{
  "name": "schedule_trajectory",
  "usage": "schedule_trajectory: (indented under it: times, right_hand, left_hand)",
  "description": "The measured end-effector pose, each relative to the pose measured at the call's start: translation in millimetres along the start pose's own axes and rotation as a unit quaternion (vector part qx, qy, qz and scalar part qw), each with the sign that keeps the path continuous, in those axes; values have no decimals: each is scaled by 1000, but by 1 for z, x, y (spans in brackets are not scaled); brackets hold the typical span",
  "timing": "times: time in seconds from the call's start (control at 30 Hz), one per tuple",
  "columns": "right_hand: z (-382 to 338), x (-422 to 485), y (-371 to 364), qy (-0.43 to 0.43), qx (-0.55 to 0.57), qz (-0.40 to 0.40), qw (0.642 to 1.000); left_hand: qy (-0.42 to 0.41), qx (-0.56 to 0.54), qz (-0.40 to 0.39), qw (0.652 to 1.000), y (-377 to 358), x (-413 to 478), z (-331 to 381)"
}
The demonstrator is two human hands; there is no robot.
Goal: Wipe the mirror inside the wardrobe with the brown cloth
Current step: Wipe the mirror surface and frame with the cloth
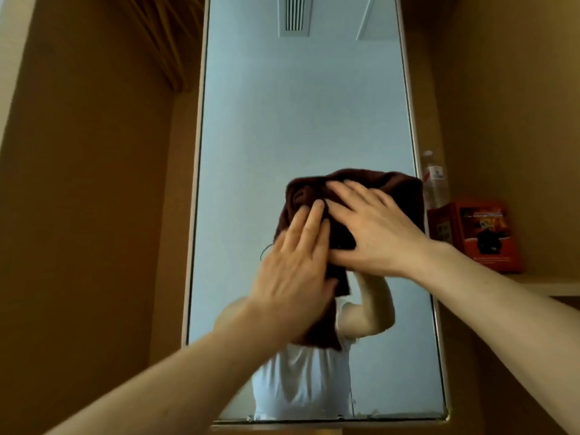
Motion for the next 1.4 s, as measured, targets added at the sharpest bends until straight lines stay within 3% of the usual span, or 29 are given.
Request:
schedule_trajectory:
  times: [0.1,0.23,0.3,0.4,0.5,0.63,0.73,0.83,0.93,1.1,1.23,1.4]
  right_hand:
    - [15,24,8,-38,-5,17,999]
    - [22,42,15,-81,41,29,995]
    - [18,34,15,-82,42,25,995]
    - [9,3,8,-57,23,5,998]
    - [1,-36,-7,14,6,38,999]
    - [19,-22,-19,33,-22,72,997]
    - [39,31,1,-30,-27,88,995]
    - [61,72,23,-71,19,71,995]
    - [63,72,25,-77,55,80,992]
    - [46,22,4,-71,18,115,991]
    - [30,-35,-21,-69,-60,151,984]
    - [33,-57,-27,-45,-135,114,983]
  left_hand:
    - [-43,105,-2,994,2,31,-19]
    - [23,71,-13,997,12,70,-20]
    - [13,33,-5,999,8,60,-17]
    - [-34,3,37,999,-3,20,-16]
    - [-119,27,32,992,-18,-16,-20]
    - [-173,64,35,982,-17,12,-37]
    - [-118,77,25,990,-1,72,-45]
    - [-27,19,-3,999,10,118,-42]
    - [-7,-14,28,999,6,123,-35]
    - [-88,-3,94,992,-13,78,-24]
    - [-153,-15,94,984,-25,40,-7]
    - [-208,-15,71,975,-27,31,-5]
Point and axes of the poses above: each hand's wrist, its own x-axis towards the middle knuckle, its own y-axis out of the back of the hand, z = x × y, the point moved 2 cm from there along x, towards the middle knuckle, and after that the axes turned 12 degrees about z, right-handed, at the moved point
